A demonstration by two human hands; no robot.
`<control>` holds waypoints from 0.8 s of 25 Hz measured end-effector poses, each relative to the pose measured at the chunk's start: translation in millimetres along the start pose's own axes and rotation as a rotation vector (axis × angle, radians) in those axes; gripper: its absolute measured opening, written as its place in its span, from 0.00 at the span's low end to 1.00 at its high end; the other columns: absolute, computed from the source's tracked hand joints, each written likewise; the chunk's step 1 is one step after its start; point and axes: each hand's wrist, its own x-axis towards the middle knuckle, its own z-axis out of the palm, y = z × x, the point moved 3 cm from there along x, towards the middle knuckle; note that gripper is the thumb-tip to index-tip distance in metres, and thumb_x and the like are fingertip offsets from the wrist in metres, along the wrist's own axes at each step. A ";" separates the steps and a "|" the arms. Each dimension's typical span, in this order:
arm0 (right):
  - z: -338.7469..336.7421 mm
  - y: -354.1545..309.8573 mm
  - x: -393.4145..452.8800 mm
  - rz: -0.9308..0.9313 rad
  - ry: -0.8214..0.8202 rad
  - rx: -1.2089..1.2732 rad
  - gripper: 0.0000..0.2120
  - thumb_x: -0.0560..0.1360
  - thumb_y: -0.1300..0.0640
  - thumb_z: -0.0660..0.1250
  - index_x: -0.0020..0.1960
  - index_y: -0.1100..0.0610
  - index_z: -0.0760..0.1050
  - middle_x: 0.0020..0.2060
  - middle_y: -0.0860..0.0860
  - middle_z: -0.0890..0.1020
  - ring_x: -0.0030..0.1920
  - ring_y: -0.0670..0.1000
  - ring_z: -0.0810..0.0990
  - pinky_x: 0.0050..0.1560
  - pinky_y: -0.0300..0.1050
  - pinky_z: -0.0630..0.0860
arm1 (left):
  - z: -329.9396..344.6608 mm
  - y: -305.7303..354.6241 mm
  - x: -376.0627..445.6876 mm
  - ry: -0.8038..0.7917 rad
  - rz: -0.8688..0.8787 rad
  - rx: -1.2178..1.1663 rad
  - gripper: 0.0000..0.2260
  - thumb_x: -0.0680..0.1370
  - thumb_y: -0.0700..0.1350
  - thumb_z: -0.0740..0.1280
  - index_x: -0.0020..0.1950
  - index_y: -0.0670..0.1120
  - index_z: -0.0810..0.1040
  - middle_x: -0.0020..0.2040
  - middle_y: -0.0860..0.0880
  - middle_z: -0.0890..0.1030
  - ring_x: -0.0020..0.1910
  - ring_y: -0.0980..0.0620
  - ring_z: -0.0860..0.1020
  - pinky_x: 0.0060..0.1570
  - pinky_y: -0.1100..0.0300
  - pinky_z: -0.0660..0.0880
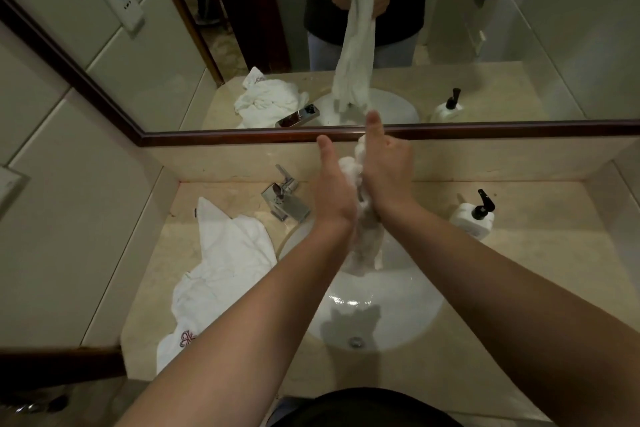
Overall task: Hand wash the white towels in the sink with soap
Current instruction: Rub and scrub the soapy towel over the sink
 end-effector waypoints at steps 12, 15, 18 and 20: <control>0.5 17.5 -33.3 -0.089 -0.065 -0.074 0.32 0.81 0.43 0.56 0.26 0.64 0.69 0.21 0.54 0.72 0.21 0.44 0.68 0.25 0.36 0.63 | -7.8 -12.1 2.5 0.144 -0.114 -0.182 0.33 0.74 0.75 0.56 0.35 0.45 0.74 0.34 0.43 0.77 0.36 0.45 0.78 0.43 0.53 0.76; -16.0 14.3 -12.1 0.056 0.086 -0.008 0.30 0.83 0.42 0.55 0.25 0.55 0.64 0.20 0.48 0.68 0.22 0.45 0.65 0.27 0.39 0.63 | 7.1 -17.8 -11.6 -0.007 -0.089 0.022 0.44 0.61 0.84 0.55 0.48 0.45 0.81 0.49 0.33 0.82 0.48 0.39 0.83 0.57 0.43 0.78; -7.6 12.0 -36.7 -0.012 0.024 0.022 0.28 0.83 0.46 0.56 0.25 0.52 0.65 0.18 0.44 0.70 0.21 0.42 0.68 0.26 0.31 0.63 | -1.3 0.6 -5.2 0.085 -0.007 -0.017 0.36 0.72 0.78 0.54 0.34 0.44 0.75 0.33 0.38 0.78 0.34 0.47 0.78 0.44 0.49 0.77; -8.4 8.7 -41.6 -0.068 -0.011 0.013 0.29 0.83 0.45 0.56 0.24 0.52 0.65 0.18 0.46 0.69 0.20 0.42 0.68 0.26 0.34 0.63 | -3.8 1.0 -3.2 0.126 0.042 -0.015 0.34 0.74 0.76 0.53 0.28 0.47 0.69 0.28 0.46 0.73 0.30 0.49 0.72 0.40 0.51 0.71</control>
